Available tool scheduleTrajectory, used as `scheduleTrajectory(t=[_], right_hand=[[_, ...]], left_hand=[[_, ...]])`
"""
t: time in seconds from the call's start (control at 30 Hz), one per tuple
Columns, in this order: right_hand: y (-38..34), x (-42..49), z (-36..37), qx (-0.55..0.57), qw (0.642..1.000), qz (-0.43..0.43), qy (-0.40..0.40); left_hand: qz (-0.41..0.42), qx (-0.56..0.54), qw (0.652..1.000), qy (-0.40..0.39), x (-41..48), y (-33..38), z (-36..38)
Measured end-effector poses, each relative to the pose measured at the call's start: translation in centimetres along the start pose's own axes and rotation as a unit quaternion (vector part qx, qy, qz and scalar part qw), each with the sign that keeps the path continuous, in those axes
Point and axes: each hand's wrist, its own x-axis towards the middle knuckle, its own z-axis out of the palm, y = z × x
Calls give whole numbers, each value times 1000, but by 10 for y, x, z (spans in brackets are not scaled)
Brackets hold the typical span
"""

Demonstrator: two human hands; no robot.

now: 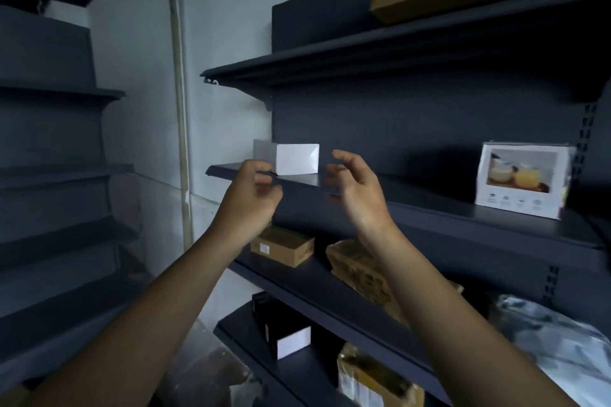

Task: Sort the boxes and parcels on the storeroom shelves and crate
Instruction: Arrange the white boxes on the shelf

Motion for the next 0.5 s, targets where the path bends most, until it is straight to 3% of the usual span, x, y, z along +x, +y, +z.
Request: scheduleTrajectory(t=[0.27, 0.5], right_hand=[[56, 121, 52, -8, 1000, -9, 28], [110, 177, 68, -108, 992, 43, 49]], left_hand=[[-5, 8, 1000, -15, 147, -65, 10], [-2, -1, 1000, -27, 259, -130, 20]])
